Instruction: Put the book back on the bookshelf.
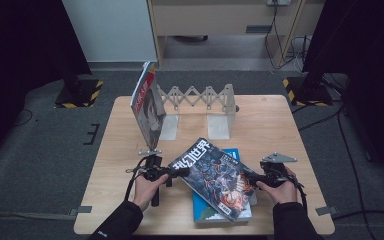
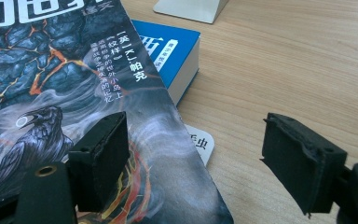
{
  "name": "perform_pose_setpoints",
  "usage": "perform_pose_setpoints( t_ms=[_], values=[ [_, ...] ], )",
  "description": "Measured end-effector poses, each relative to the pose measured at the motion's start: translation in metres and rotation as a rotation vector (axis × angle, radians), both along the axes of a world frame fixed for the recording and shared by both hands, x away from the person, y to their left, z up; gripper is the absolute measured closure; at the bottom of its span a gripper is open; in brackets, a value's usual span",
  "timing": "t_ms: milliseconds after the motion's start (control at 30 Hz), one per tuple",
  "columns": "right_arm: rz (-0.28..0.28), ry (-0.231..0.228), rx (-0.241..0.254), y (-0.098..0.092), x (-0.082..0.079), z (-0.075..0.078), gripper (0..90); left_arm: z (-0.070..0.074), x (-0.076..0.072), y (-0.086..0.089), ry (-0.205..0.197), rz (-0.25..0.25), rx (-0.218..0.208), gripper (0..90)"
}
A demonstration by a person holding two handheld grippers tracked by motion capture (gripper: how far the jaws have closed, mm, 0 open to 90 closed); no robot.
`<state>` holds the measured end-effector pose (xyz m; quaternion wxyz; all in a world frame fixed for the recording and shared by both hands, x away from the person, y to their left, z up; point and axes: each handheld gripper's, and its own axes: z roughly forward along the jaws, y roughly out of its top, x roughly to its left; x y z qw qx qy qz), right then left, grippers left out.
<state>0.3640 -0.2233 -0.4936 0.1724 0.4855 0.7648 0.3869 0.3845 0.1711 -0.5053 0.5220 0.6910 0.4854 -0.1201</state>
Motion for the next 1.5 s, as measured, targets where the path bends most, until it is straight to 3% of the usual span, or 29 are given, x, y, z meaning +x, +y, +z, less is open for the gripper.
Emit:
perform_pose_setpoints(
  t_ms=[267,467,633,867,1067,1233,1500],
  values=[
    [0.001,0.008,0.018,-0.002,0.001,-0.001,22.8,0.011,0.002,0.000,0.047,0.017,-0.028,65.1],
    [0.012,0.017,0.030,-0.001,0.001,0.000,23.0,0.026,-0.001,0.000,0.044,0.041,-0.022,68.4],
    [0.007,0.001,0.011,-0.005,0.001,0.003,24.2,0.039,-0.003,0.006,0.025,0.068,-0.032,71.2],
    [-0.042,-0.014,-0.006,-0.015,0.002,0.004,22.8,0.054,-0.005,0.013,-0.005,0.096,-0.040,73.8],
    [-0.063,-0.010,-0.023,-0.024,0.003,0.002,22.1,0.071,-0.009,0.016,-0.048,0.107,-0.024,75.1],
    [-0.086,-0.017,-0.053,-0.033,0.005,0.000,20.9,0.084,-0.012,0.022,-0.062,0.126,-0.059,77.7],
    [-0.137,0.032,-0.079,-0.048,0.007,-0.010,20.8,0.101,-0.016,0.032,-0.081,0.158,-0.099,80.7]
  ],
)
